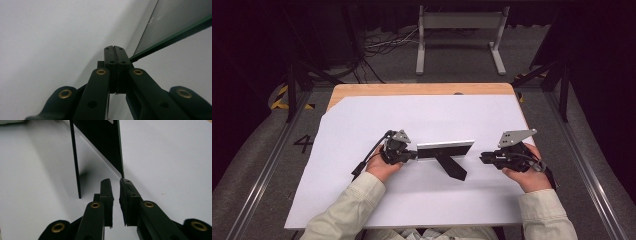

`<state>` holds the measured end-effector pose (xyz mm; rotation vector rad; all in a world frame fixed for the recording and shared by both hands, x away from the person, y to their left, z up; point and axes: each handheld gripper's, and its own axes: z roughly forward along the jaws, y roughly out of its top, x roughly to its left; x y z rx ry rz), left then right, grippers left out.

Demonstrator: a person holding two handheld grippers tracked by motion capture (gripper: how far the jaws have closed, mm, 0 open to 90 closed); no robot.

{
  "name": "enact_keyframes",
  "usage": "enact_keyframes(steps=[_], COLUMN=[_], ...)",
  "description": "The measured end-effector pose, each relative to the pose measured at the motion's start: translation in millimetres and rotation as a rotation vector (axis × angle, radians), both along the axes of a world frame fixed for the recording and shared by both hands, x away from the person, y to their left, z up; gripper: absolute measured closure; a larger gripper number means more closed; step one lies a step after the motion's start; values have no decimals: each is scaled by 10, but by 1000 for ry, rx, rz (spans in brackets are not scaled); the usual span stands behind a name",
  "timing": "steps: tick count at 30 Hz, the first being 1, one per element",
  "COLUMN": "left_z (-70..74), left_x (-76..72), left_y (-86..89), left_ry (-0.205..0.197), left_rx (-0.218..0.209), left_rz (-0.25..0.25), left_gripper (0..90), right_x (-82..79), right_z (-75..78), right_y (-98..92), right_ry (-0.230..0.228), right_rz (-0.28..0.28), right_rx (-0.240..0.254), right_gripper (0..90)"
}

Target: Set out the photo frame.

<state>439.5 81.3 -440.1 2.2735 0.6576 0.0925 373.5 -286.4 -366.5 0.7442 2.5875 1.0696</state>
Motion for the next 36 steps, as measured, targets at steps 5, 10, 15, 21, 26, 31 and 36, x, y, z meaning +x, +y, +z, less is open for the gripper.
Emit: enact_keyframes(steps=[5,10,15,21,26,31,36], left_z=[-7,-15,-9,10,22,41,53], left_x=[-12,-11,-22,-56,-93,-137,-183], left_y=[-22,-32,-31,-50,-70,-102,-135], left_ry=[-2,-16,-9,0,2,7,14], left_rx=[-6,-1,9,28,40,63,77], left_rz=[-16,-28,-59,-110,-150,-206,-254], left_gripper=[900,900,900,900,900,900,900], right_x=[-1,-7,-17,-40,-53,-72,-94], right_z=[-2,9,27,62,80,107,138], right_y=[11,14,12,7,11,8,18], right_ry=[1,0,-4,-4,-3,1,3], right_rz=[7,9,12,13,13,14,16], right_rx=[0,2,4,9,7,4,-7], right_gripper=[803,801,799,798,795,796,783])
